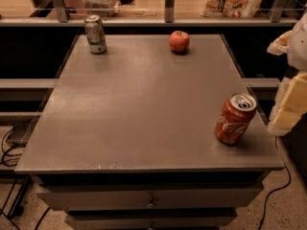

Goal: Move coke can near 7up can

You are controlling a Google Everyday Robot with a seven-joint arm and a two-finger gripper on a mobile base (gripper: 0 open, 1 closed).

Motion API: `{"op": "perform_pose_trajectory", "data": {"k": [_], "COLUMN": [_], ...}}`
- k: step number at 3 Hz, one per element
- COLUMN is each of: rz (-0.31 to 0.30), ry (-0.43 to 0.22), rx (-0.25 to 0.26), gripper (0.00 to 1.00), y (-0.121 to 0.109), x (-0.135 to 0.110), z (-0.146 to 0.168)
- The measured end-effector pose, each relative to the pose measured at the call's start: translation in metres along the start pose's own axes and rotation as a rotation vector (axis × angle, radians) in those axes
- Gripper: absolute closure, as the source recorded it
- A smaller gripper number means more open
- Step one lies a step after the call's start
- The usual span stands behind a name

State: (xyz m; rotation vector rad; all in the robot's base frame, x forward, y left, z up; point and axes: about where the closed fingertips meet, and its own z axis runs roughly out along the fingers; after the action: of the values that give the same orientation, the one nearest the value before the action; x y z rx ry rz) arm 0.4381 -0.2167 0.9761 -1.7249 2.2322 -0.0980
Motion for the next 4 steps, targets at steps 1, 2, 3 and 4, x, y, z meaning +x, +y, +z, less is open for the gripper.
{"op": "perform_pose_trajectory", "data": {"k": [1,2,3,4], "rz": [0.0,0.001,0.002,0.0], "ry": [0.0,-0.038,-0.107,-0.167], "rx": [0.0,-0.019,-0.056,-0.063], "gripper": [0.0,0.0,0.0,0.0], "y": [0.0,0.0,0.001,0.003], "x": [0.0,0.0,-0.005,-0.011], "z": [0.0,0.005,0.026,0.048]}}
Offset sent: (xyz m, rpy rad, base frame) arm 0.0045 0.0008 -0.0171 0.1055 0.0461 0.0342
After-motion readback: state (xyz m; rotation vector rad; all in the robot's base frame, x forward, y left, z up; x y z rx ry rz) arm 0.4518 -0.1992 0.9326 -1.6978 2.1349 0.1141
